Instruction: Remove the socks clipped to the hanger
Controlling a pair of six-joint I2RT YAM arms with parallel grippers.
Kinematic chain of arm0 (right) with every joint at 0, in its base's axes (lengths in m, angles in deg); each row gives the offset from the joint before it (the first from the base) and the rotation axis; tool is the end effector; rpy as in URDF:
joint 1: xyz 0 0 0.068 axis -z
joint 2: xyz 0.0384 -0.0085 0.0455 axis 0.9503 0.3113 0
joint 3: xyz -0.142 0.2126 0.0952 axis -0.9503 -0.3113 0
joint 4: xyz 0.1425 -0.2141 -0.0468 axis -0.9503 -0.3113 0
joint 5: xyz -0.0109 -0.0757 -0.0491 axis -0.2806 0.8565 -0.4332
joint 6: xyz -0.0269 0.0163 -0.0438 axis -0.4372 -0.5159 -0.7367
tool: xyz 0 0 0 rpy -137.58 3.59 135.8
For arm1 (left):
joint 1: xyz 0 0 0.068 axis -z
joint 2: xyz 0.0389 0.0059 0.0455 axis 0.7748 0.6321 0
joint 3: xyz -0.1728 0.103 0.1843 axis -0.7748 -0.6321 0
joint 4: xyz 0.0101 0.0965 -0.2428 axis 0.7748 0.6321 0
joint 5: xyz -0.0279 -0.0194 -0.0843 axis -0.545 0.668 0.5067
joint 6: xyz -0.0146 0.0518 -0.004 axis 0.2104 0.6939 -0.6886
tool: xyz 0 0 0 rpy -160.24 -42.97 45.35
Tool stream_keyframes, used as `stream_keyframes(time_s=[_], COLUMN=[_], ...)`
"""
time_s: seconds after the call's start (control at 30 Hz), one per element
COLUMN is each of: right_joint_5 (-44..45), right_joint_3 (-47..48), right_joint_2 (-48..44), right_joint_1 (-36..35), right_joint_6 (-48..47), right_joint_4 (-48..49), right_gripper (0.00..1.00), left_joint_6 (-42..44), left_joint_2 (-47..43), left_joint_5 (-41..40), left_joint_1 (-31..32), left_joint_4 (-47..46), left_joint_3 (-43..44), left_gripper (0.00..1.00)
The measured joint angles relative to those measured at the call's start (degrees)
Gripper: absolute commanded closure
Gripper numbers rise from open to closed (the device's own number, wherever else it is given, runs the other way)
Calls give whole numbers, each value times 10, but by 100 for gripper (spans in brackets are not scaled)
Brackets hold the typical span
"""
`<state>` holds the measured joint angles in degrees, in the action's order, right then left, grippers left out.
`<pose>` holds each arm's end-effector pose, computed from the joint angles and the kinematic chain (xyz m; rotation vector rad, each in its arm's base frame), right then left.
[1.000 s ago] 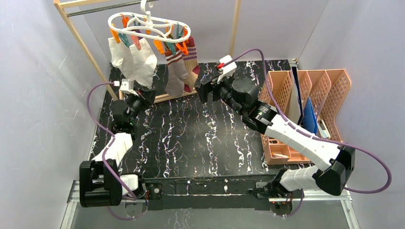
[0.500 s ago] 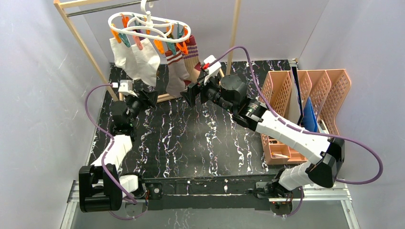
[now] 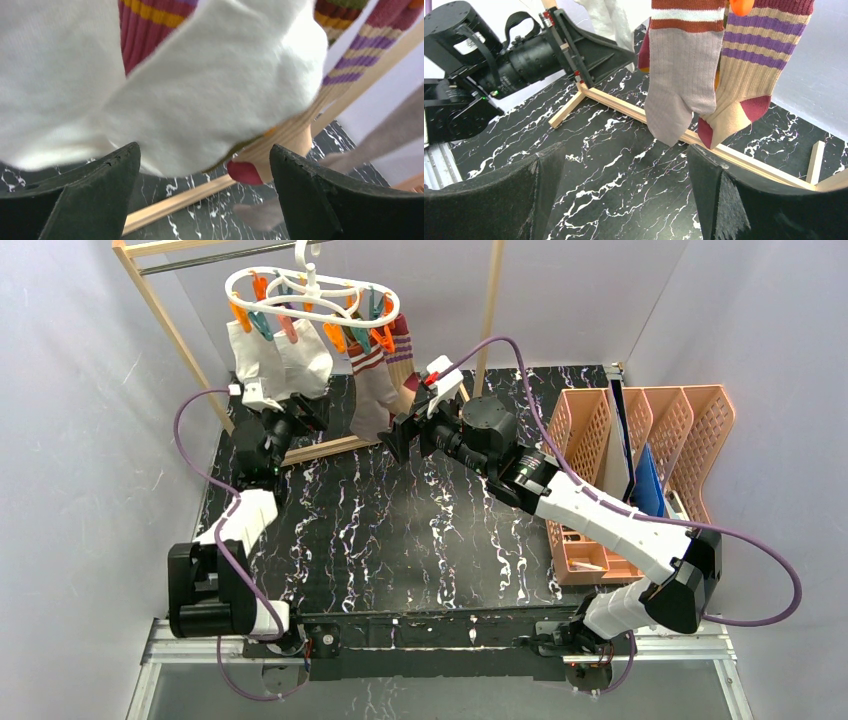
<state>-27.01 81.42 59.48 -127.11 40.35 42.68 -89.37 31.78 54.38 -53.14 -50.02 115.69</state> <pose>0.1943 0.2712 0.4237 -0.5676 1.5090 0.7224 0.2958 0.0015 0.3011 -0.0494 1.3639 -0.5170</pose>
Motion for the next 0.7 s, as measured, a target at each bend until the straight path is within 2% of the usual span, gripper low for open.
stream_keyframes(time_s=[0.17, 0.23, 0.5, 0.63, 0.7], right_joint_5=[0, 0, 2, 2, 2], right_joint_3=[0, 0, 0, 0, 0], right_joint_2=[0, 0, 0, 0, 0], right_joint_1=[0, 0, 0, 0, 0], right_joint_6=[-1, -2, -11, -13, -13], right_joint_4=[-1, -2, -15, -17, -20], right_gripper=[1, 1, 1, 1, 1], left_joint_6=[9, 10, 10, 4, 0], left_joint_2=[55, 82, 129, 143, 150], left_joint_5=[-19, -22, -28, -21, -17], left_joint_1=[3, 3, 7, 7, 7], left_joint_4=[-11, -14, -16, -27, -33], left_joint_3=[43, 61, 92, 107, 113], left_gripper=[2, 8, 61, 97, 100])
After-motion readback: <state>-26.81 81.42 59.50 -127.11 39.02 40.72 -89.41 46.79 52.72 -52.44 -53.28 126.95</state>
